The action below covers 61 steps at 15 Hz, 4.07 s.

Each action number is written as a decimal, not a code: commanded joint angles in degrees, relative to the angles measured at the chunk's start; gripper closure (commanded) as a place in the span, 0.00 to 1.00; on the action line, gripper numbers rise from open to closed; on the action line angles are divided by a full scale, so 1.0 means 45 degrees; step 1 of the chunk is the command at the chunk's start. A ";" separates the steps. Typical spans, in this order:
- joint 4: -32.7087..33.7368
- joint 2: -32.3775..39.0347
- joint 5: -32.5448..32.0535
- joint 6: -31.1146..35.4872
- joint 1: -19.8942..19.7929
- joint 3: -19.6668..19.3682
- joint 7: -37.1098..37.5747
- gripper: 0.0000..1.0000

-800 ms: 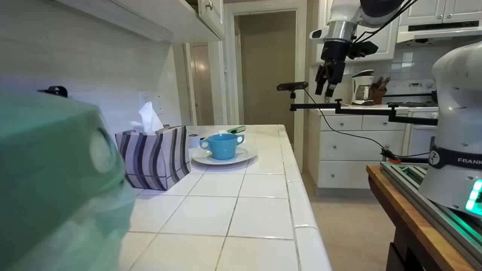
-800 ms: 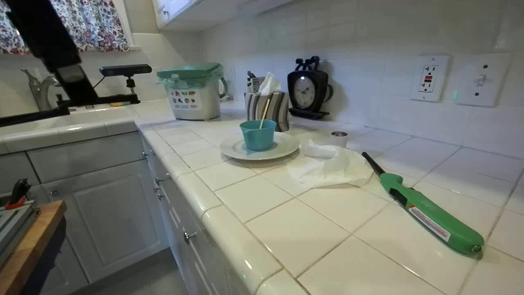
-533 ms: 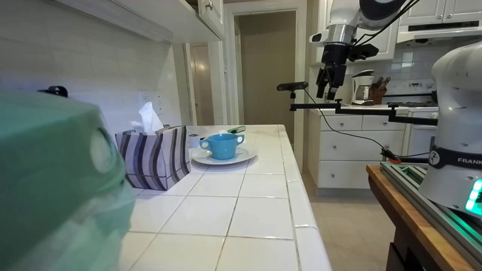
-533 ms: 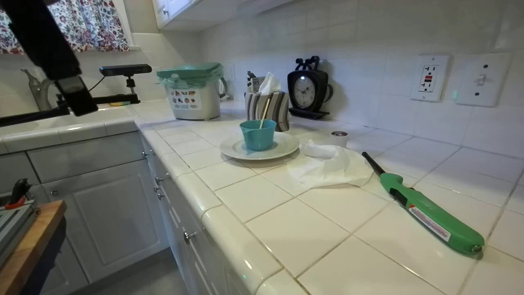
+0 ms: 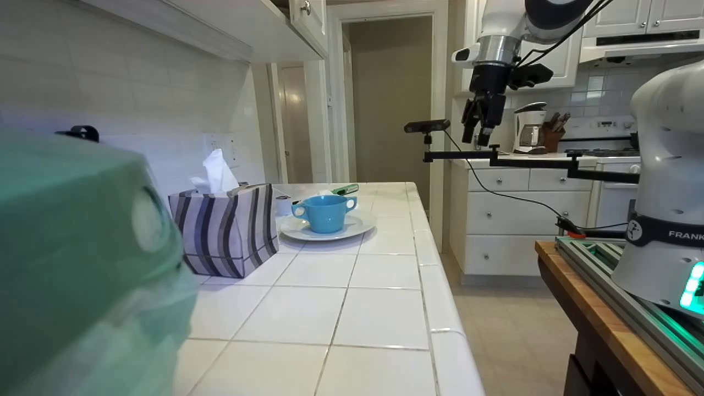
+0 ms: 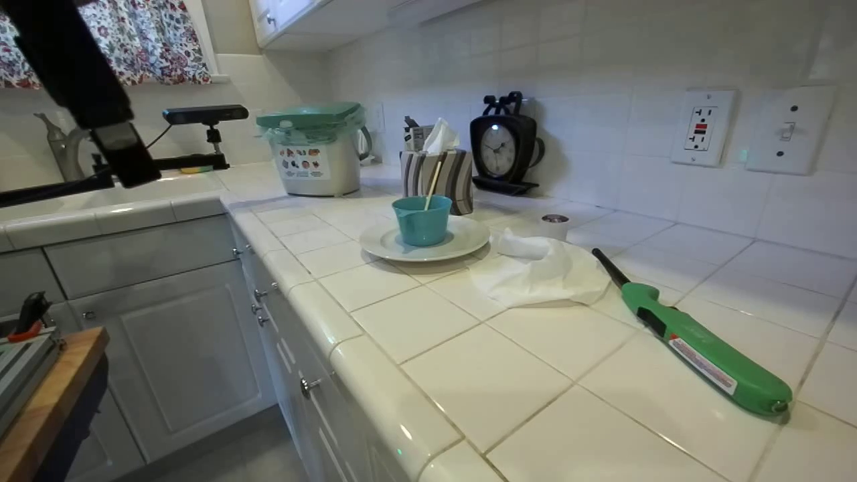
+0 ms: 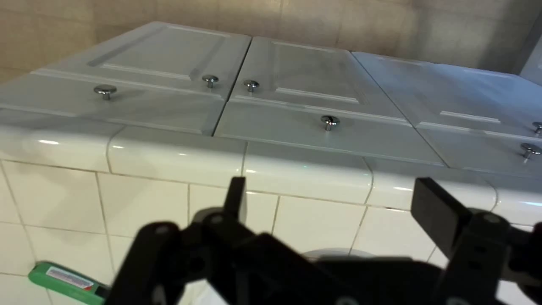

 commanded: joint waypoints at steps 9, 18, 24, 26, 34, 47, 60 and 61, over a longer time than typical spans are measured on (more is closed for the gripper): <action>0.2083 -0.2701 0.2453 -0.4159 0.2460 0.3237 0.2305 0.00; 0.3378 -0.4258 0.4478 -0.3401 0.3709 0.5126 0.4392 0.00; 0.4289 -0.2837 0.4412 -0.0829 0.4446 0.6318 0.4725 0.00; 0.4675 -0.2403 0.4384 -0.0801 0.4519 0.6330 0.4761 0.00; 0.5063 -0.1917 0.4339 -0.2055 0.4474 0.6035 0.4676 0.00; 0.5840 -0.1621 0.4851 -0.1933 0.5479 0.6065 0.4423 0.00; 0.6509 -0.1322 0.5315 0.0186 0.5929 0.6199 0.4604 0.00; 0.6526 -0.1247 0.5349 0.0430 0.5936 0.6245 0.4663 0.00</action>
